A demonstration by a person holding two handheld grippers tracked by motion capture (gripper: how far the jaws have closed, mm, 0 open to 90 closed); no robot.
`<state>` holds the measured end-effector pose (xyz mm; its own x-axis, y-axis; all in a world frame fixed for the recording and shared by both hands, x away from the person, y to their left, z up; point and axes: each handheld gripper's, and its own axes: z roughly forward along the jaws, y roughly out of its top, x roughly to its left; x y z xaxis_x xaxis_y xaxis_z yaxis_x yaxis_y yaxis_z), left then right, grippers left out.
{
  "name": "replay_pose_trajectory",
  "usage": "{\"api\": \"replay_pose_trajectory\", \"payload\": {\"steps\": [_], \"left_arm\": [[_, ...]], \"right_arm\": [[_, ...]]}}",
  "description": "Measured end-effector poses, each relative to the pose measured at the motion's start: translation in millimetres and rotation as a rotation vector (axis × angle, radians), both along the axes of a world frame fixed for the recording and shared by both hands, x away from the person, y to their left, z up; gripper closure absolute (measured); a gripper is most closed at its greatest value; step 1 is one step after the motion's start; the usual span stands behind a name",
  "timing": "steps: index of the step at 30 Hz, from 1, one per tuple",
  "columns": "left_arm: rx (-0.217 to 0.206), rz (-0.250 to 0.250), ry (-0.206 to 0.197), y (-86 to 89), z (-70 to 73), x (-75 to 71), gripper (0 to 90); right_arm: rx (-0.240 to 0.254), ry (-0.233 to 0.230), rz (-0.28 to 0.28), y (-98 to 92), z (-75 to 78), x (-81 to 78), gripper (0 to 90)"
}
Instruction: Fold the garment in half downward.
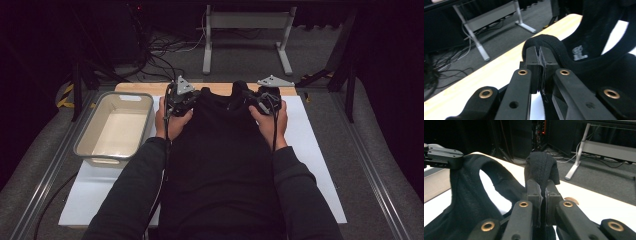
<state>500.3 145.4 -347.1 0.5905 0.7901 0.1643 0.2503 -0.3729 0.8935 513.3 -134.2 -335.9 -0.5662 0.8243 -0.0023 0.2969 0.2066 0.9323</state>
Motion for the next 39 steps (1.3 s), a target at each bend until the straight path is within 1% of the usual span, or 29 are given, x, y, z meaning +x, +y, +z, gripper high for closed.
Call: {"api": "replay_pose_trajectory", "payload": {"steps": [2,3,5,7,9,10,14,15,16,19,20,22,24,27,32,34,37,38,39], "left_arm": [[-0.015,-0.023,0.009,-1.6,-3.0,-7.0,87.5],[-0.012,-0.025,0.001,-2.3,-4.0,-9.3,87.6],[-0.005,-0.036,0.004,-3.2,-6.2,-12.5,87.5],[0.0,-0.044,-0.004,-3.4,-7.5,-16.0,87.5],[-0.014,-0.055,-0.002,-2.8,-8.3,-17.4,87.5],[-0.021,-0.062,-0.007,-2.8,-8.9,-19.7,87.5],[-0.023,-0.081,-0.009,-3.1,-10.4,-25.3,87.6],[-0.018,-0.093,-0.009,-3.0,-10.5,-27.4,87.6],[-0.015,-0.096,-0.016,-2.7,-10.4,-29.8,87.6],[-0.021,-0.112,-0.016,-1.3,-10.3,-35.2,87.6],[-0.017,-0.112,-0.02,-1.1,-10.3,-36.9,87.6],[-0.014,-0.123,-0.018,-0.7,-11.3,-40.0,87.6],[-0.006,-0.125,-0.024,0.0,-12.0,-43.6,87.6],[-0.018,-0.133,-0.027,2.2,-11.6,-47.2,87.6],[-0.01,-0.145,-0.03,3.1,-10.4,-52.0,87.6],[-0.005,-0.148,-0.035,2.8,-10.4,-53.6,87.6],[-0.007,-0.154,-0.031,2.8,-11.4,-55.5,87.6],[0.002,-0.155,-0.036,2.7,-11.5,-56.1,87.6],[0.003,-0.159,-0.034,2.6,-11.6,-57.5,87.6]], "right_arm": [[-0.005,-0.007,0.004,-0.8,-2.5,-6.1,86.1],[-0.004,-0.005,0.009,-1.6,-4.0,-9.0,86.1],[-0.008,-0.01,0.02,-2.3,-6.1,-12.1,86.1],[-0.017,-0.006,0.023,-3.3,-7.9,-14.3,86.1],[-0.013,-0.005,0.031,-5.3,-9.0,-17.1,86.1],[-0.013,-0.006,0.031,-6.5,-9.3,-18.3,86.1],[0.011,0.004,0.039,-15.2,-10.9,-23.6,86.1],[0.014,0.0,0.04,-16.5,-11.0,-24.6,86.1],[0.008,-0.008,0.041,-17.9,-10.9,-26.9,86.1],[0.004,-0.01,0.057,-18.8,-12.2,-32.4,86.1],[-0.006,-0.013,0.064,-18.6,-12.6,-34.5,86.1],[-0.002,-0.009,0.073,-18.7,-13.0,-37.2,86.1],[-0.005,-0.014,0.08,-19.1,-12.8,-41.1,86.1],[-0.003,-0.018,0.091,-19.4,-13.4,-44.9,86.1],[-0.006,-0.016,0.1,-19.5,-16.5,-47.7,86.1],[0.002,-0.012,0.103,-20.1,-17.6,-47.8,86.1],[0.01,-0.013,0.109,-20.9,-18.1,-49.4,86.1],[0.007,-0.013,0.111,-21.0,-18.2,-50.2,86.1],[0.007,-0.016,0.112,-21.2,-18.3,-51.0,86.1]]}}
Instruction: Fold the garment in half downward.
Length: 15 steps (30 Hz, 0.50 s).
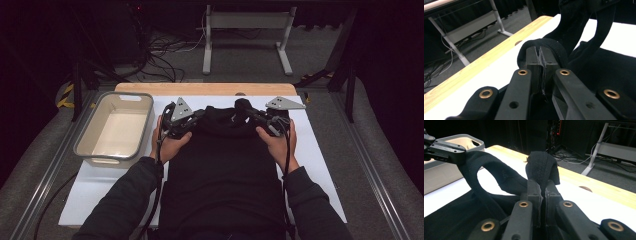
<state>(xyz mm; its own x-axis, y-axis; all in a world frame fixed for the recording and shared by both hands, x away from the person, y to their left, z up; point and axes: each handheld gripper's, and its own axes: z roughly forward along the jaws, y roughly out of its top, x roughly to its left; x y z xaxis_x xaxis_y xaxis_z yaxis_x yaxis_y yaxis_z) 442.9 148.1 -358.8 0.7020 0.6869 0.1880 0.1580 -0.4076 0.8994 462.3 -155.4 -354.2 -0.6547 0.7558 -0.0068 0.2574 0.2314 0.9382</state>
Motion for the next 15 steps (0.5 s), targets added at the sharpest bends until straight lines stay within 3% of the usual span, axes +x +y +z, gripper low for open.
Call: {"api": "replay_pose_trajectory", "payload": {"steps": [11,15], "left_arm": [[0.008,-0.036,-0.017,2.6,-1.8,-17.5,87.6],[-0.008,-0.055,-0.02,4.6,0.4,-26.6,87.6]], "right_arm": [[0.011,-0.004,0.028,-4.8,-0.9,-12.3,86.1],[0.019,-0.013,0.053,-4.4,1.1,-20.7,86.1]]}}
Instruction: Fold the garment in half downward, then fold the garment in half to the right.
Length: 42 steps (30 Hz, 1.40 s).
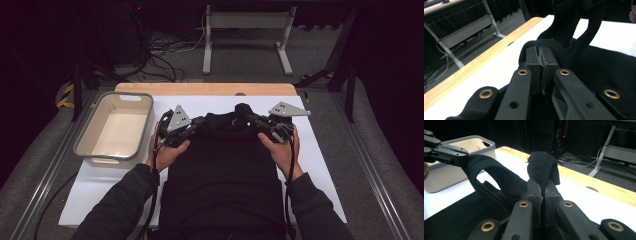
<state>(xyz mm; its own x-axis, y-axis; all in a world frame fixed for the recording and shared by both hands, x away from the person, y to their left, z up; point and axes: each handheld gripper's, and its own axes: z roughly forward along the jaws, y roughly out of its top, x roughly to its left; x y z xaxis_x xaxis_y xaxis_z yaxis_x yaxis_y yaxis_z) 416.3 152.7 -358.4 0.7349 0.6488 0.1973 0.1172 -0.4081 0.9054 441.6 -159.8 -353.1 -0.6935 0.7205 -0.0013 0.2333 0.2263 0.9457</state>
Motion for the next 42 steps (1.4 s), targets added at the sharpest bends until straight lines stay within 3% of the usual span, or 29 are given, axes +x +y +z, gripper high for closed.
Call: {"api": "replay_pose_trajectory", "payload": {"steps": [9,16,22,27,30,35,38,42], "left_arm": [[-0.014,-0.048,-0.029,11.8,5.9,-31.2,87.5],[0.003,-0.093,-0.056,18.6,2.9,-69.4,87.5],[0.03,-0.144,-0.058,20.9,-11.1,-106.5,87.4],[0.055,-0.182,-0.017,23.5,-33.2,-132.7,87.5],[0.072,-0.197,0.018,24.7,-44.7,-142.5,87.4],[0.114,-0.218,0.077,22.9,-63.3,-155.7,87.4],[0.153,-0.231,0.115,22.7,-73.8,-162.8,87.3],[0.139,-0.219,0.146,30.1,-80.5,-168.1,86.1]], "right_arm": [[0.016,-0.023,0.07,0.7,3.8,-33.5,86.1],[-0.009,-0.038,0.144,-1.1,-4.3,-70.0,86.0],[-0.026,-0.039,0.183,-8.4,-14.0,-102.1,86.0],[-0.074,-0.024,0.226,-9.7,-29.8,-129.6,85.9],[-0.1,0.013,0.244,-8.9,-42.6,-142.7,85.8],[-0.163,0.029,0.258,-7.3,-58.3,-162.7,85.5],[-0.177,0.052,0.272,-7.4,-67.6,-172.5,85.0],[-0.194,0.081,0.279,-9.0,-77.8,-180.4,81.1]]}}
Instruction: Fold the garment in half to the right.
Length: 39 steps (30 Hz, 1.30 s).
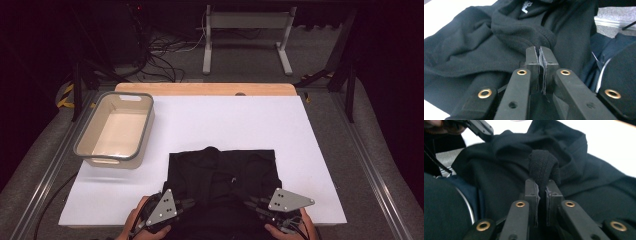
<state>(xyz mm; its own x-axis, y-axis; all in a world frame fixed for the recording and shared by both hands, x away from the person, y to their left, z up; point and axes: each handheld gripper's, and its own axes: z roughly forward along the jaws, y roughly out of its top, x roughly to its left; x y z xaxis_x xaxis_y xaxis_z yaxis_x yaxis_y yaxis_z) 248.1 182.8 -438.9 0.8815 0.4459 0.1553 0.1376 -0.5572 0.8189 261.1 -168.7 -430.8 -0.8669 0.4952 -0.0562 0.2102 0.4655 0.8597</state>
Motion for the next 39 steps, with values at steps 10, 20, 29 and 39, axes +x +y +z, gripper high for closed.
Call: {"api": "replay_pose_trajectory", "payload": {"steps": [10,20,29,39], "left_arm": [[-0.085,0.039,-0.022,26.2,11.7,-8.8,73.9],[-0.098,0.081,0.021,10.1,21.2,25.8,50.9],[-0.042,0.033,0.093,-38.3,12.7,74.0,44.9],[0.055,0.06,0.194,-46.3,-13.3,100.4,73.9]], "right_arm": [[0.076,-0.008,-0.062,-23.2,6.1,-14.6,57.7],[0.09,0.028,-0.14,-18.5,12.6,13.3,60.9],[-0.009,0.125,-0.083,25.6,-6.0,45.2,55.0],[-0.127,0.127,-0.133,38.1,-20.6,69.6,81.3]]}}
